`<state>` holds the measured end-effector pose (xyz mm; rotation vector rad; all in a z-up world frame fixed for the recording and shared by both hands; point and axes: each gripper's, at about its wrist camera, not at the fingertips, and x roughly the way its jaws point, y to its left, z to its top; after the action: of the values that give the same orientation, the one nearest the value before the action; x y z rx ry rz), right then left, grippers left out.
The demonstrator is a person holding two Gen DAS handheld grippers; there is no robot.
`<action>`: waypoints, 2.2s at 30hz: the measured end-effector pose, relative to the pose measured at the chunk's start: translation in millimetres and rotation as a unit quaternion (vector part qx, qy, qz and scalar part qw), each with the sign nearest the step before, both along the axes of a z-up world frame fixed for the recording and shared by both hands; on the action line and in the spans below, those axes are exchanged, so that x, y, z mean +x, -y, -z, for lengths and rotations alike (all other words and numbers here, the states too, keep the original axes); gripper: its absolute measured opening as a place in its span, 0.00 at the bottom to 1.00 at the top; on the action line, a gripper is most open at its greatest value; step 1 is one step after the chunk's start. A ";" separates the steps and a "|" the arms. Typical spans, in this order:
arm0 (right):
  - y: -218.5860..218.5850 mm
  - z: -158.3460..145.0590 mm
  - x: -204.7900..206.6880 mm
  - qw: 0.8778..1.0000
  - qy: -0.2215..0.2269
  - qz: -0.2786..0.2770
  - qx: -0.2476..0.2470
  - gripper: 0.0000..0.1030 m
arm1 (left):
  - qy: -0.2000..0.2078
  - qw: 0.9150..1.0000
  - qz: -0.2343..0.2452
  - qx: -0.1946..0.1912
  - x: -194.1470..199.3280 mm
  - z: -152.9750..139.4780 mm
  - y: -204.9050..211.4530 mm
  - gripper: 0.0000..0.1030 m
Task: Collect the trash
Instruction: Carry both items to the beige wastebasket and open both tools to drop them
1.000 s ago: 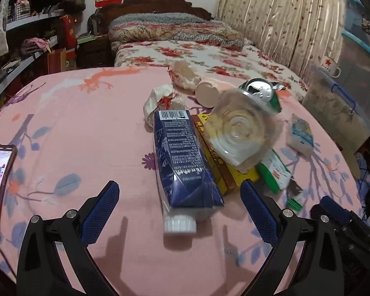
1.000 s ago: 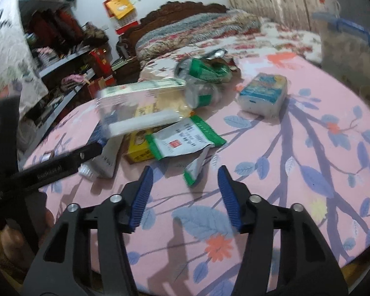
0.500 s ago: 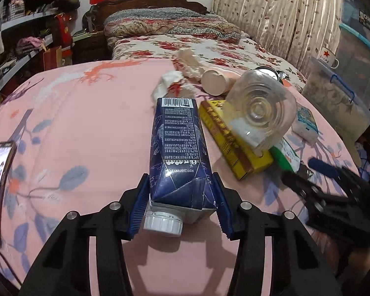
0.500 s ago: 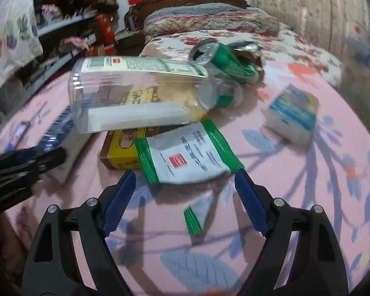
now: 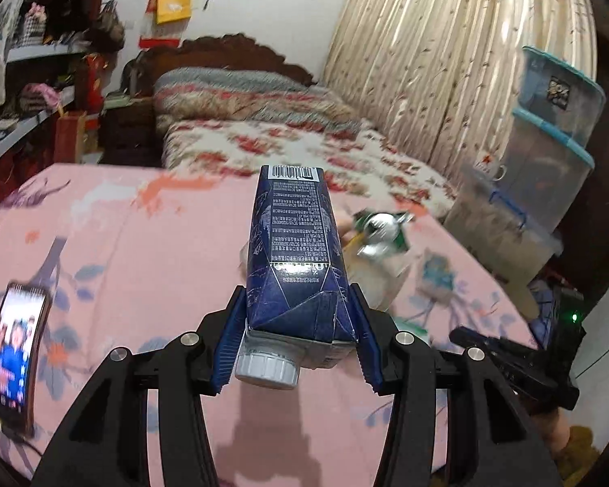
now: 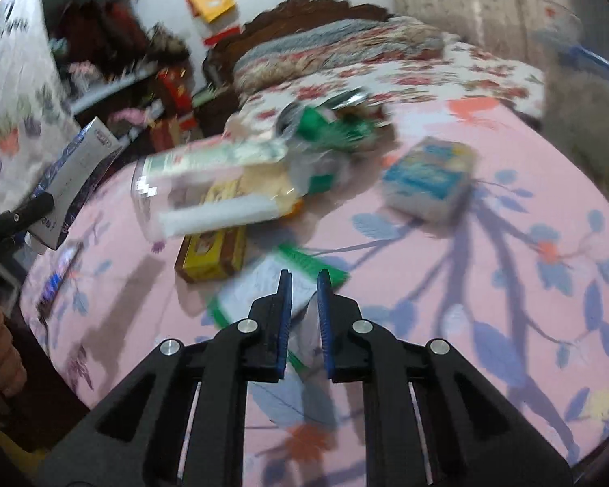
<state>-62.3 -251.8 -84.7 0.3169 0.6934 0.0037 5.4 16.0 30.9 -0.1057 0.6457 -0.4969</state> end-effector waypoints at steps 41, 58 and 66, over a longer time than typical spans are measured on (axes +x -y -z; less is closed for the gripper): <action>172.5 10.5 -41.1 0.982 0.035 0.164 0.085 0.09 | -0.011 0.958 0.282 0.060 2.8 -2.9 249.9 0.45; 435.5 35.7 -101.2 0.909 0.044 0.391 0.135 0.12 | -0.052 0.870 0.462 0.163 1.1 74.9 592.1 0.46; 439.7 48.3 -108.8 0.895 0.073 0.403 0.175 0.87 | -0.065 0.886 0.431 0.160 9.7 79.7 622.0 0.73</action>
<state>-171.1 -691.6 -133.0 0.9269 0.3673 -0.6411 15.1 -606.1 -48.7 0.4915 0.8897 -1.2396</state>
